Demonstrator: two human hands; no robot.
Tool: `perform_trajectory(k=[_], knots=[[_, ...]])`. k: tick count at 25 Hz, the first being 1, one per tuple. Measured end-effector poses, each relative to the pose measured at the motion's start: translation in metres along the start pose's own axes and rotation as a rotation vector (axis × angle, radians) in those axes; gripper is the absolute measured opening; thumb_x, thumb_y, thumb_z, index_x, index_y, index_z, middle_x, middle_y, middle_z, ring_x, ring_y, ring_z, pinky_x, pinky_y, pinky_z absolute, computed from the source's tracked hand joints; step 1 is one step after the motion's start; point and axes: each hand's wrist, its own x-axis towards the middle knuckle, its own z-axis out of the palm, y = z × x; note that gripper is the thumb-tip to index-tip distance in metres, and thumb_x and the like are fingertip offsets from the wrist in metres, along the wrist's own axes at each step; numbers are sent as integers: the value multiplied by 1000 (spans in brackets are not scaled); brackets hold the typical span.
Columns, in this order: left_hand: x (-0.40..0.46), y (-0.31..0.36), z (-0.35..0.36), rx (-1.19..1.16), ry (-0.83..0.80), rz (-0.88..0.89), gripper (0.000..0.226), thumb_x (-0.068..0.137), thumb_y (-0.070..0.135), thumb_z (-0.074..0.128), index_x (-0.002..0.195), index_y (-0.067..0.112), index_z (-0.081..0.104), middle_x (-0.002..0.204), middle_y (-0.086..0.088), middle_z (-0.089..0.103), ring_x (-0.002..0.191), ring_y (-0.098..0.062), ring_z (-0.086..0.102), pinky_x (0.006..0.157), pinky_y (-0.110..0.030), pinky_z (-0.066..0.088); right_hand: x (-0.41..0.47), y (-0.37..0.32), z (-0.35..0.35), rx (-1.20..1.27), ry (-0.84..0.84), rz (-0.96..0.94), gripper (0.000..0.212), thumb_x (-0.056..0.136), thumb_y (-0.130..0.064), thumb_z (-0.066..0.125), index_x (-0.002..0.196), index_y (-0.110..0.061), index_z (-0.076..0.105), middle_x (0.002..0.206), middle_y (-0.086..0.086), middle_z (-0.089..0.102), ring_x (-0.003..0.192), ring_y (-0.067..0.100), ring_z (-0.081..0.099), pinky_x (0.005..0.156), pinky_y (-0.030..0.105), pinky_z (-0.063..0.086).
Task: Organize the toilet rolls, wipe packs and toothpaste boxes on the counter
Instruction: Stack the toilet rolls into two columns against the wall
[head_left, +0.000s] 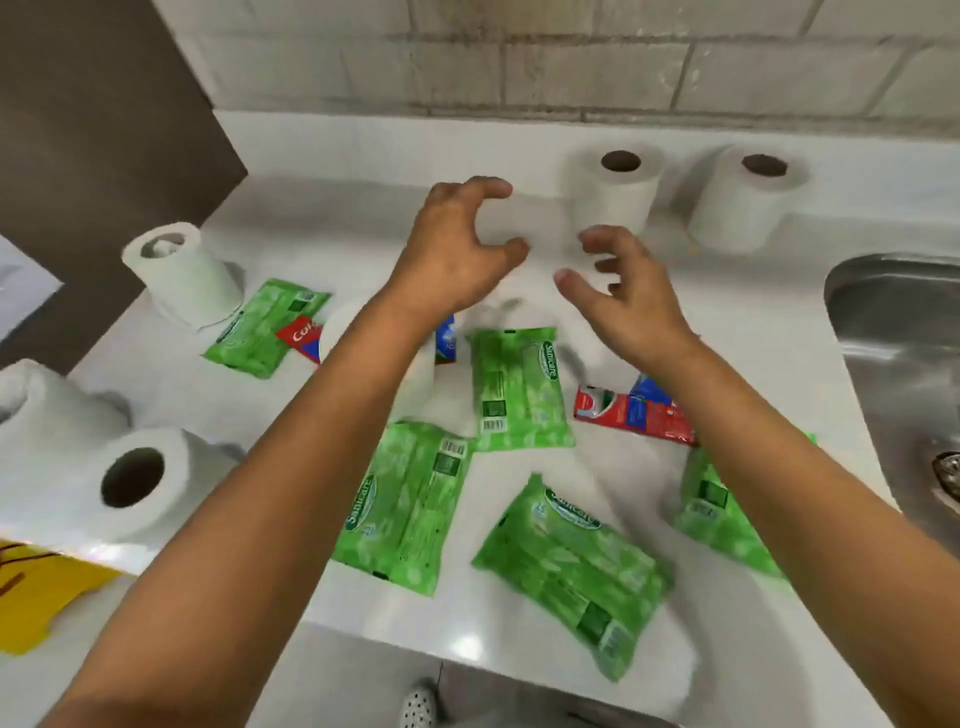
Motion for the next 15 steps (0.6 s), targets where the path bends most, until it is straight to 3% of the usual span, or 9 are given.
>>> perform_trajectory(k=[4,7,12,15], knots=[[-54,-28,-71,10,145,13,47,84,26,64,129,26,49,136,-4,43,99,-10,49,74,-5,38,-48,-19,50,30,-130,68,57,82,-32,68,131,-13,44,134,6,48,117,17,48,87,22,35],[-89,-60,-122,70,197,-14,43,84,24,65,126,23,54,135,-3,47,102,-12,51,82,-17,40,-65,-31,76,15,-183,112,73,78,-35,72,138,-16,35,141,6,42,129,21,41,95,25,35],[-137,-133,-182,-2,99,-205,51,82,32,67,130,29,49,139,-1,45,117,-18,51,91,-29,41,-79,-44,118,-4,-204,183,101,69,-34,79,147,-12,19,150,9,32,137,24,33,107,32,32],[-171,-175,-193,-144,-10,-267,85,68,52,73,140,33,32,137,3,41,125,-15,41,99,-31,35,-83,-46,135,78,-204,111,105,55,-27,89,141,-11,31,139,4,44,128,17,42,94,16,36]])
